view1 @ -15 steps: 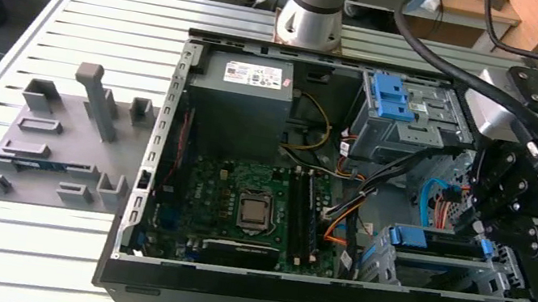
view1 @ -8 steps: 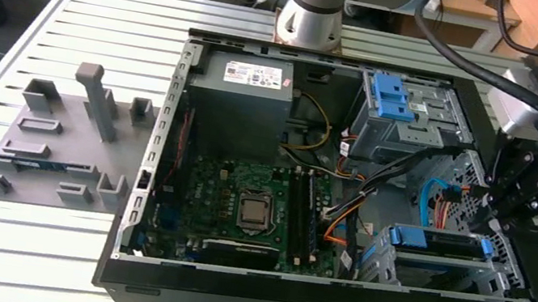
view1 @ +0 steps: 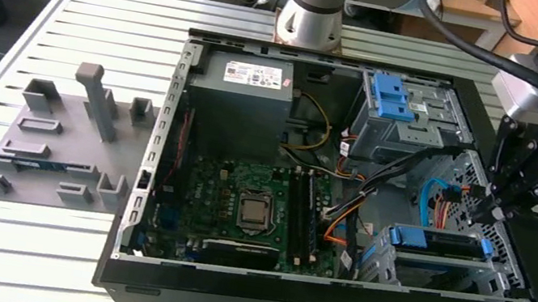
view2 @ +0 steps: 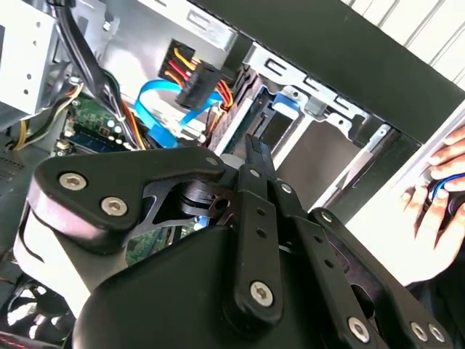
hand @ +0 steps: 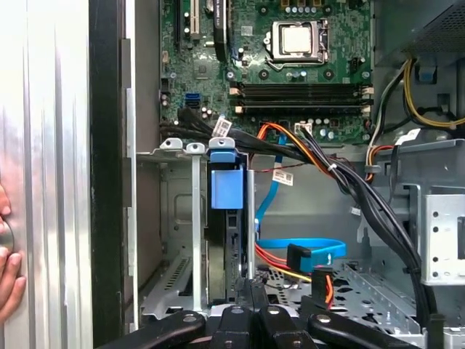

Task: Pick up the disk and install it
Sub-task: 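Insert the first disk wire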

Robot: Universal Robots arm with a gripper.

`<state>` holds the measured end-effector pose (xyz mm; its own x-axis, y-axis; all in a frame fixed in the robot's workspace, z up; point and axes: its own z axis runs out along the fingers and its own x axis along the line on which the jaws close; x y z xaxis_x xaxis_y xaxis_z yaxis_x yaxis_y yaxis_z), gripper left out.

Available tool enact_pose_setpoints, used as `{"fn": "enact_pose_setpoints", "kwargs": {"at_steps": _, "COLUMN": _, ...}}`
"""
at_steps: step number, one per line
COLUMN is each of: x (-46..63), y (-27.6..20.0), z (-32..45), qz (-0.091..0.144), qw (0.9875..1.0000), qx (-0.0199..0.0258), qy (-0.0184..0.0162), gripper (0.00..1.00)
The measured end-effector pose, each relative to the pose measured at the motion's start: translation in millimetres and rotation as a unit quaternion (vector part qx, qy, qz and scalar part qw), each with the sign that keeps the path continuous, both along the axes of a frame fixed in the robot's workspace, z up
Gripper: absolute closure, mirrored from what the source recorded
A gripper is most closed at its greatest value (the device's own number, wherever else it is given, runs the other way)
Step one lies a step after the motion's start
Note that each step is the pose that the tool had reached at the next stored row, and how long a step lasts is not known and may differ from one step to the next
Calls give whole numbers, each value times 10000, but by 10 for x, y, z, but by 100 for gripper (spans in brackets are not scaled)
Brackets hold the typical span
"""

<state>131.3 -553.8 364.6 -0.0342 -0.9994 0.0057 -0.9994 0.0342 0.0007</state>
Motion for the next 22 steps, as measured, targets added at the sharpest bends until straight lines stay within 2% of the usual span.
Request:
{"fn": "enact_pose_setpoints", "kwargs": {"at_steps": 8, "x": 47, "y": 109, "z": 25, "qz": -30, "qw": 10000, "qx": -2, "qy": 0, "gripper": 89}}
{"fn": "enact_pose_setpoints", "kwargs": {"at_steps": 14, "x": 59, "y": 212, "z": 24, "qz": -67, "qw": 10000, "qx": -8, "qy": 0, "gripper": 89}}
{"fn": "enact_pose_setpoints", "kwargs": {"at_steps": 18, "x": 62, "y": 216, "z": 25, "qz": -67, "qw": 10000, "qx": -13, "qy": 0, "gripper": 89}}
{"fn": "enact_pose_setpoints", "kwargs": {"at_steps": 19, "x": 62, "y": 224, "z": 25, "qz": -67, "qw": 10000, "qx": -15, "qy": 0, "gripper": 89}}
{"fn": "enact_pose_setpoints", "kwargs": {"at_steps": 20, "x": 62, "y": 246, "z": 24, "qz": -67, "qw": 10000, "qx": -25, "qy": 0, "gripper": 83}}
{"fn": "enact_pose_setpoints", "kwargs": {"at_steps": 21, "x": 63, "y": 271, "z": 24, "qz": -67, "qw": 10000, "qx": -47, "qy": 2, "gripper": 83}}
{"fn": "enact_pose_setpoints", "kwargs": {"at_steps": 22, "x": 64, "y": 296, "z": 26, "qz": -67, "qw": 10000, "qx": -59, "qy": 4, "gripper": 76}}
